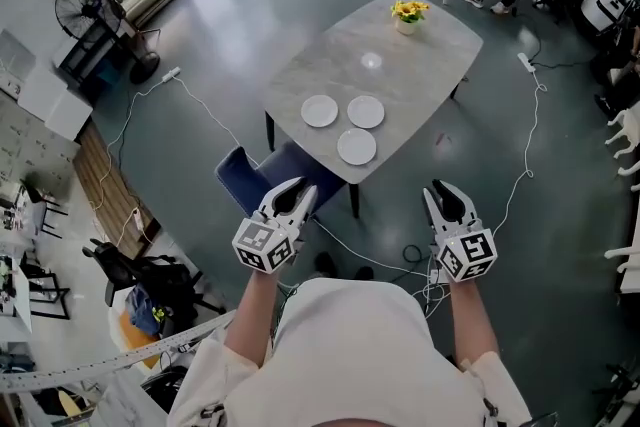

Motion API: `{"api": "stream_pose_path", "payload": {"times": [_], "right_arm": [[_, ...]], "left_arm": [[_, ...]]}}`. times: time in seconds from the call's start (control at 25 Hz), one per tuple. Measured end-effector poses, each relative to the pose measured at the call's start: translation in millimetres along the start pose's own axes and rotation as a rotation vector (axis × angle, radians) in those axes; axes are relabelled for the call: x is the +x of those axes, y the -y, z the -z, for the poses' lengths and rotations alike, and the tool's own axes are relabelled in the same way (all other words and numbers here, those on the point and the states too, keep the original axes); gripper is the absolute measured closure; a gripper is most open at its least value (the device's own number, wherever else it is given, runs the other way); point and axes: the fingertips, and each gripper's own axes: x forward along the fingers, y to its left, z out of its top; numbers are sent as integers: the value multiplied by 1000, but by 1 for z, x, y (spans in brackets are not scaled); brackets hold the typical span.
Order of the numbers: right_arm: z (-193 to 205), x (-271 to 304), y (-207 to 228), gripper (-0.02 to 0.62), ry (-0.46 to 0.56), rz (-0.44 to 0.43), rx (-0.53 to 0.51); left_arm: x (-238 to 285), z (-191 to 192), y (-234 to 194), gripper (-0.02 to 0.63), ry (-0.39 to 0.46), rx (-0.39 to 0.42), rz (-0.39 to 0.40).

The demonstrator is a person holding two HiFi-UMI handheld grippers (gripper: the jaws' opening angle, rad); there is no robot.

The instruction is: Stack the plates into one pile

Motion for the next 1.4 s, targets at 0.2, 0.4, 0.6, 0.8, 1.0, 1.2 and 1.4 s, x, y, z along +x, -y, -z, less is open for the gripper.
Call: {"api": "stream_pose_path", "payload": {"times": [0.2,0.4,0.6,0.8,1.0,1.2,1.4], "right_arm": [[10,-13,11,491,-12,-14,7],[20,-18,22,495,-18,-24,13],[23,-16,31,497,-19,-34,23],[25,0,41,497,-24,-40,26],[28,26,52,497,-37,-35,29],[27,65,67,497,-48,-21,41],[26,116,88,497,-69,-13,56]], "left_arm": [[1,9,12,509,-15,7,-25],[2,20,20,511,-22,6,-45],[9,26,23,512,-31,-2,-56],[25,23,10,512,-30,-5,-62],[49,20,-13,514,-34,-10,-51],[85,11,-44,514,-49,-12,-27],[126,1,-81,514,-69,-12,-7]]}}
